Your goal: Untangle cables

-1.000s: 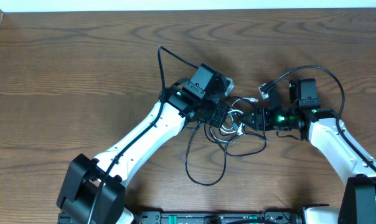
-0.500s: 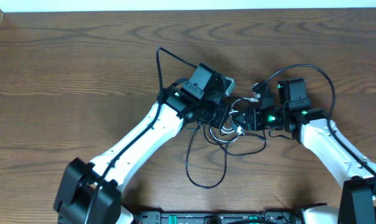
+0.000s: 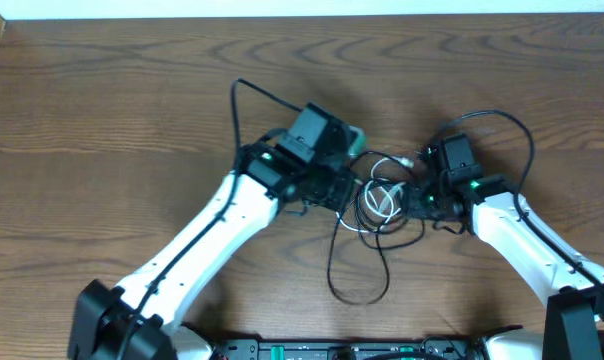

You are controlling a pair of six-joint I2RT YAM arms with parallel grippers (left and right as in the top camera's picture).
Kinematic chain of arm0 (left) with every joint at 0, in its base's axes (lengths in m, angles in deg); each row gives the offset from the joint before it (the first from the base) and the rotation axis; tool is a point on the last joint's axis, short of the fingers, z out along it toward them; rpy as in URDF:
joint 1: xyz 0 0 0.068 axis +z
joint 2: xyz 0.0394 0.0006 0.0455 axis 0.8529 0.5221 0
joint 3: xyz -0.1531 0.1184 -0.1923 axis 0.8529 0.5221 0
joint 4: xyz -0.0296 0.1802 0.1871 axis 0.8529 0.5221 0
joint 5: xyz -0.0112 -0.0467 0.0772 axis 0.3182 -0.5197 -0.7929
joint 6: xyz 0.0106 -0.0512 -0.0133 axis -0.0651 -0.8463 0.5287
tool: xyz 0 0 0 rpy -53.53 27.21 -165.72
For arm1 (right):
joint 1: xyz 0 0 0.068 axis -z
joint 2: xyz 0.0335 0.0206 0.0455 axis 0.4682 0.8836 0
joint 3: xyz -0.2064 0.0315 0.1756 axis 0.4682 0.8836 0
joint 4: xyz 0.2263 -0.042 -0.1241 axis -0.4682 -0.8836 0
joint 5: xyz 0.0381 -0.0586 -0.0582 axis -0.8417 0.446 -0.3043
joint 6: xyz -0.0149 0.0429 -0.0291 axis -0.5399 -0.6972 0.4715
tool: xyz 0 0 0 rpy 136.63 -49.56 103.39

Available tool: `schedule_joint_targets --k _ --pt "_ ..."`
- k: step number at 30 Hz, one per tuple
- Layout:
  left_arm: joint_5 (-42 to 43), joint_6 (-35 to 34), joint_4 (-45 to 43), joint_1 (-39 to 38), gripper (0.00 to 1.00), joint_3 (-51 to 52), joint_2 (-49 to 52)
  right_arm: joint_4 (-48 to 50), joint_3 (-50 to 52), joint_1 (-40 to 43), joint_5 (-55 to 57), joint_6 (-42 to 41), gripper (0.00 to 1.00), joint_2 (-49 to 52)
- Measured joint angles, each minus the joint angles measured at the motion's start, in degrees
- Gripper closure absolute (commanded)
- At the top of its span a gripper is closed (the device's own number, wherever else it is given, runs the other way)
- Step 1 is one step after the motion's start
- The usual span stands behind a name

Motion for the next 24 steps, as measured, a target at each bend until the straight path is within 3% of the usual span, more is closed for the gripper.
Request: schedule_joint_targets --k 5,8,10,11,14,16,24 --pt "-1.8 0.0 1.2 6.4 0.93 0.0 -3.0 -4.1 0.1 1.2 10.3 -4.1 0.34 0.0" --pt "-2.1 0.0 1.3 8.8 0.92 0.0 -4.0 -4.1 0.0 1.8 12.7 -6.3 0.19 0.0" --pt "-2.0 0.0 1.2 9.2 0.92 0.0 -4.4 -2.7 0.1 2.0 12.1 -7.0 0.18 0.0" --pt "-1.7 0.0 1.0 9.2 0.92 0.0 -4.4 -1.5 0.1 2.1 11.0 -6.7 0.19 0.0" --pt "-0.7 0.2 0.8 8.7 0.70 0.0 -4.4 2.1 0.1 2.1 5.2 -4.4 0.20 0.0" --pt "-0.3 0.1 0.7 8.2 0.62 0.0 -4.2 4.0 0.1 2.1 0.6 -2.6 0.22 0.0" --pt "0.5 -0.2 0.1 7.4 0.62 0.0 2.0 6.5 0.1 2.1 -16.7 4.7 0.25 0.0"
